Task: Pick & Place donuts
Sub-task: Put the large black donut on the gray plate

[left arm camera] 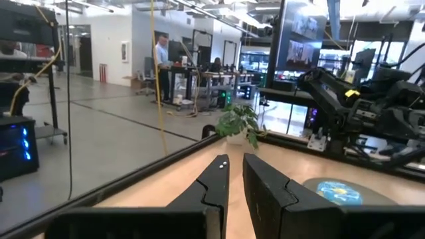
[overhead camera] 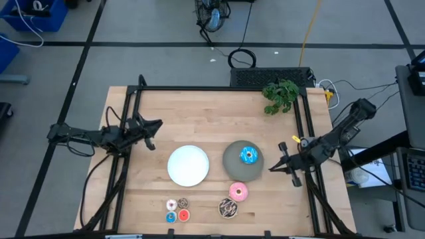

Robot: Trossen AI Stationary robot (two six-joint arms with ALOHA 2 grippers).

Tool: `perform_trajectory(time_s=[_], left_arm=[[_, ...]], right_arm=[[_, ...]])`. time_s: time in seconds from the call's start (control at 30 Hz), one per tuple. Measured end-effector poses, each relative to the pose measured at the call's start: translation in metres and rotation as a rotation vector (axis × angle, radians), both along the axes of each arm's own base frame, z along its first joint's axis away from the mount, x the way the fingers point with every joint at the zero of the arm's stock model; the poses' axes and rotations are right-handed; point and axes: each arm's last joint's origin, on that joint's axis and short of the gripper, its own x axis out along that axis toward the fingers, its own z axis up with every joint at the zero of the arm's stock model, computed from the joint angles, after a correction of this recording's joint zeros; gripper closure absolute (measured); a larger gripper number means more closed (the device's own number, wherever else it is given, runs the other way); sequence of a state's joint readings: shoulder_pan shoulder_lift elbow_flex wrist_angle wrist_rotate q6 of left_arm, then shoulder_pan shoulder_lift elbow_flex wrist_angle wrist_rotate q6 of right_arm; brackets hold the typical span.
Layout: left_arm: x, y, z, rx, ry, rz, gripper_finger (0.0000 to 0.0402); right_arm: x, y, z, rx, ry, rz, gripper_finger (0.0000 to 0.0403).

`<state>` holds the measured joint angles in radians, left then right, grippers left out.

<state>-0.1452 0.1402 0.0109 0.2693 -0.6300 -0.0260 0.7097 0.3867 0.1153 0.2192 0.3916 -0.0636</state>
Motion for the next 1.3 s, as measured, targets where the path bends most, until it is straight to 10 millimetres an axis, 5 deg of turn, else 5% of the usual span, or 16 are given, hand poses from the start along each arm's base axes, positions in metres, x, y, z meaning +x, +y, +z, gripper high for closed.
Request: perform_trajectory(time_s=[0.4, 0.57, 0.77, 0.93, 1.3], left_arm=[[0.003, -0.001, 0.0, -0.16, -0.085, -0.029, 0.0353], [0.017, -0.008, 0.026, -0.137, -0.079, -0.104, 0.0353], [0.074, -0.029, 0.085, -0.043, 0.079, -0.122, 0.0353], [0.141, -0.07, 0.118, 0.04, 0.226, -0.238, 0.0353], [0.242, -0.162, 0.129, 0.12, 0.53, -0.323, 0.0345]], right_arm=[[-0.001, -0.001, -0.002, -0.084, -0.088, 0.011, 0.0402], [-0.001, -0.001, 0.0, -0.097, -0.108, 0.012, 0.0402], [-0.001, -0.001, 0.005, -0.114, -0.168, 0.012, 0.0402], [-0.001, -0.001, 0.008, -0.119, -0.203, 0.009, 0.0401], [-0.002, -0.001, 0.008, -0.116, -0.203, 0.01, 0.0402]])
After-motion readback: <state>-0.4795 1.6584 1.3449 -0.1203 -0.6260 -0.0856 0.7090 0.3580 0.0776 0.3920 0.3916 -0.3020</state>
